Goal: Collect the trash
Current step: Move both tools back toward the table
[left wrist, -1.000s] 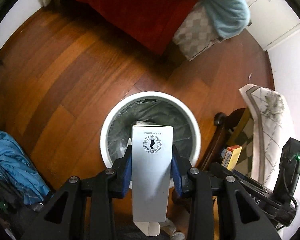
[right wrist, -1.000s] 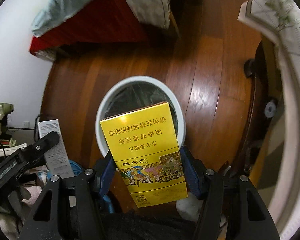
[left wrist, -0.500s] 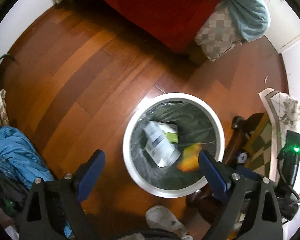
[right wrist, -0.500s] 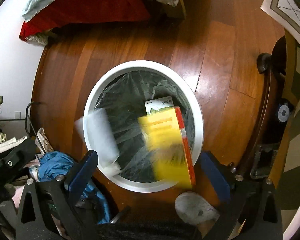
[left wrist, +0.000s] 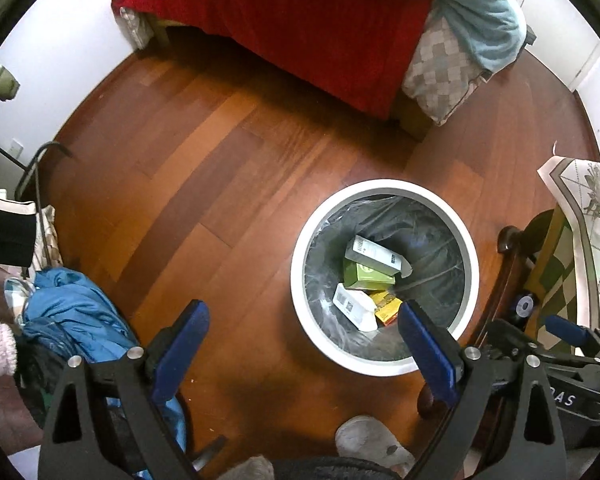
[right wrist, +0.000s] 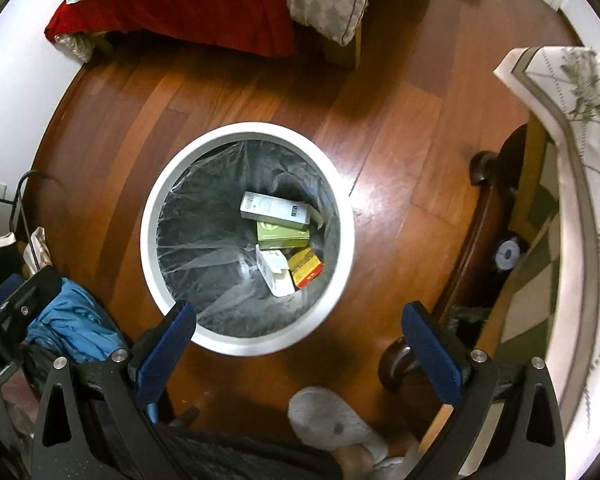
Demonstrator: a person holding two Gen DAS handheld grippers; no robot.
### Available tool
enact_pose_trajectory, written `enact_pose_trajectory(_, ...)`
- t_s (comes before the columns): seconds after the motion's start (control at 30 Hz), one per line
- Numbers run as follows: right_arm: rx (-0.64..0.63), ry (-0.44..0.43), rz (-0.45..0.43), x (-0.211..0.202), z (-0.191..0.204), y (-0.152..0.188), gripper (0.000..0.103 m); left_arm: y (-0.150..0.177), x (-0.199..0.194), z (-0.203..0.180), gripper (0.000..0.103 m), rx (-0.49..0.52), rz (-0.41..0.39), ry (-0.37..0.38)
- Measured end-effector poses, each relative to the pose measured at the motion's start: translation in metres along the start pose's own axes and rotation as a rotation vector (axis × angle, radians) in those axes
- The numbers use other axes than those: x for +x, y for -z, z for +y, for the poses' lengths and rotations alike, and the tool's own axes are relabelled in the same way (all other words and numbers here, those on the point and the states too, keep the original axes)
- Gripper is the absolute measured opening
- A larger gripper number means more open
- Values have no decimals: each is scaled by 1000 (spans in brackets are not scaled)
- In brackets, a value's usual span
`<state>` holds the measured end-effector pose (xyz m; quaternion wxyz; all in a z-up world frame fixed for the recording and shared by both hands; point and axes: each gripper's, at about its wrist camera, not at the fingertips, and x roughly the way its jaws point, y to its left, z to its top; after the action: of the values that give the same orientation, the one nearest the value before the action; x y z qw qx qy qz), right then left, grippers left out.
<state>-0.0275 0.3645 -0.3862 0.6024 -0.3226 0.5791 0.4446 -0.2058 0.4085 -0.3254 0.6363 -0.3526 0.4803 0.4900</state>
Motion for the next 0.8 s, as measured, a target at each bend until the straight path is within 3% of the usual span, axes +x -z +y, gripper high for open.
enact_pose_trajectory(0.53, -46, 9, -177, -97, 5, 48, 103, 36, -88, 2, 96, 13, -152, -61)
enact_pose_trajectory(0.8, -34, -79, -302, -178, -4, 85, 103, 63, -167, -6, 96, 25, -276, -108)
